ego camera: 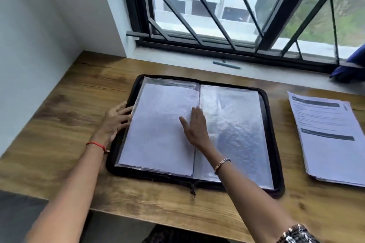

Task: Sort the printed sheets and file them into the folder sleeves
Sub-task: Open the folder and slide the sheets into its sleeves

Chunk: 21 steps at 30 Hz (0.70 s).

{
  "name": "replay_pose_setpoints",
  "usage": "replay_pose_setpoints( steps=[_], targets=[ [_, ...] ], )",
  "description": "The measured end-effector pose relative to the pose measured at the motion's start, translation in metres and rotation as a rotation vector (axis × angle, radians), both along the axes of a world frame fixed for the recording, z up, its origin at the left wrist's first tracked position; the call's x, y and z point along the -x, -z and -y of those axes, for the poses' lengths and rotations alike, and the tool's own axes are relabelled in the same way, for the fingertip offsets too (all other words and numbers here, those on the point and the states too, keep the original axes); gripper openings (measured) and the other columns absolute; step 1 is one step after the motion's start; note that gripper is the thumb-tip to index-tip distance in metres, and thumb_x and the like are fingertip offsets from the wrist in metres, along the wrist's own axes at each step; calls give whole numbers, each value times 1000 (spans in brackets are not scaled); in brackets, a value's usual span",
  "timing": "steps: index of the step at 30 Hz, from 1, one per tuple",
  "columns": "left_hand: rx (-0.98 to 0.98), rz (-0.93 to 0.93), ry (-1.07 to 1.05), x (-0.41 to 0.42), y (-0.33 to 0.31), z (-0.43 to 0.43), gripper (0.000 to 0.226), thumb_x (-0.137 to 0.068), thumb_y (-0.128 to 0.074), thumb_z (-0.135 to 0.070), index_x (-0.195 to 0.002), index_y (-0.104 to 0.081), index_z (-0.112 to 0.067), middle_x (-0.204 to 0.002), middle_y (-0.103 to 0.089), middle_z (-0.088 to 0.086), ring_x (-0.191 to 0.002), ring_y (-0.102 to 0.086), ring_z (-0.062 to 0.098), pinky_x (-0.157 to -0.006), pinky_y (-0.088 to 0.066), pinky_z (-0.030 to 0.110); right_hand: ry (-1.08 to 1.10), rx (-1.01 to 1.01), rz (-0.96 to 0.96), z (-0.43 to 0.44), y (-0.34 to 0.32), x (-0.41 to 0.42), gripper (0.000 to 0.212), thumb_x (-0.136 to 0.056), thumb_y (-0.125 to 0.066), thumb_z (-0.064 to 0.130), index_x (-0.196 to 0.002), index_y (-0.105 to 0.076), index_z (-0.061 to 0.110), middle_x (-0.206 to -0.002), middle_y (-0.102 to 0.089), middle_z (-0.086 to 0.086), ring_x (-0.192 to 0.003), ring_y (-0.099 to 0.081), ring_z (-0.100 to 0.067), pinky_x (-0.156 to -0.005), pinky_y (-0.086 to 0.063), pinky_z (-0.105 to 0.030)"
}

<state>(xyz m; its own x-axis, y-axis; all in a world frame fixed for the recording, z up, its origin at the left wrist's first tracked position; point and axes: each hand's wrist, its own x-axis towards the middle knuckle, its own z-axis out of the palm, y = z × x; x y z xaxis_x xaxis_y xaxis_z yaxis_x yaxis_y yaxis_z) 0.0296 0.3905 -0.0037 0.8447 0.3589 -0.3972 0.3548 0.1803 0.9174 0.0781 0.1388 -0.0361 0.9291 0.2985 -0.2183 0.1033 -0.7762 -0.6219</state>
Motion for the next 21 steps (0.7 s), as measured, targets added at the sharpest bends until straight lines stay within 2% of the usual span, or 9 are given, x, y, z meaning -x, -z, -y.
replay_pose_setpoints(
  steps=[3, 6, 8, 12, 17, 19, 21],
  targets=[
    [-395, -51, -153, -9, 5, 11, 48, -89, -56, 2, -135, -43, 1, -137, -49, 17, -121, -52, 26, -92, -44, 26, -15, 210, 84, -10, 14, 4, 84, -94, -21, 61, -148, 6, 2, -157, 12, -14, -145, 14, -22, -114, 16, -35],
    [-679, -27, 3, -19, 13, 37, 46, -89, -59, -6, -133, -48, 2, -145, -39, 15, -134, -37, 25, -107, -29, 27, 7, 349, 176, -20, 16, 7, 101, -77, 5, 72, -147, 7, -1, -157, 12, -15, -145, 15, -24, -109, 25, -43],
    [-746, -51, 17, -23, 26, 42, 47, -92, -56, -11, -135, -44, 4, -151, -28, 16, -140, -27, 27, -113, -22, 31, 13, 375, 188, -26, 17, 8, 104, -75, 5, 72, -146, 7, -3, -156, 11, -18, -145, 15, -27, -107, 28, -44],
    [-869, -122, 62, -17, 40, 40, 52, -97, -47, -16, -143, -31, 2, -156, -17, 12, -145, -12, 22, -116, -11, 30, 59, 335, 148, -38, 16, 8, 98, -88, -19, 70, -145, 7, -6, -155, 13, -21, -144, 17, -30, -111, 22, -46],
    [-917, -102, 118, -12, 44, 36, 53, -97, -47, -14, -144, -28, 0, -156, -18, 10, -145, -10, 20, -115, -9, 28, 70, 324, 186, -44, 18, 7, 104, -75, 1, 70, -145, 4, -8, -155, 9, -24, -144, 14, -33, -111, 20, -46],
    [-978, -116, 118, -14, 46, 39, 54, -96, -46, -12, -145, -26, 0, -156, -16, 12, -145, -9, 23, -116, -8, 32, 56, 285, 178, -48, 20, 9, 102, -78, -3, 68, -144, 1, -9, -154, 6, -25, -144, 11, -35, -112, 19, -45],
    [-1060, -123, 119, -18, 46, 47, 53, -96, -44, -10, -145, -26, -2, -156, -14, 13, -145, -7, 25, -117, -8, 40, -25, 227, 191, -57, 21, 12, 94, -84, -12, 62, -144, -10, -9, -154, -3, -26, -144, 2, -36, -112, 16, -44]
  ],
)
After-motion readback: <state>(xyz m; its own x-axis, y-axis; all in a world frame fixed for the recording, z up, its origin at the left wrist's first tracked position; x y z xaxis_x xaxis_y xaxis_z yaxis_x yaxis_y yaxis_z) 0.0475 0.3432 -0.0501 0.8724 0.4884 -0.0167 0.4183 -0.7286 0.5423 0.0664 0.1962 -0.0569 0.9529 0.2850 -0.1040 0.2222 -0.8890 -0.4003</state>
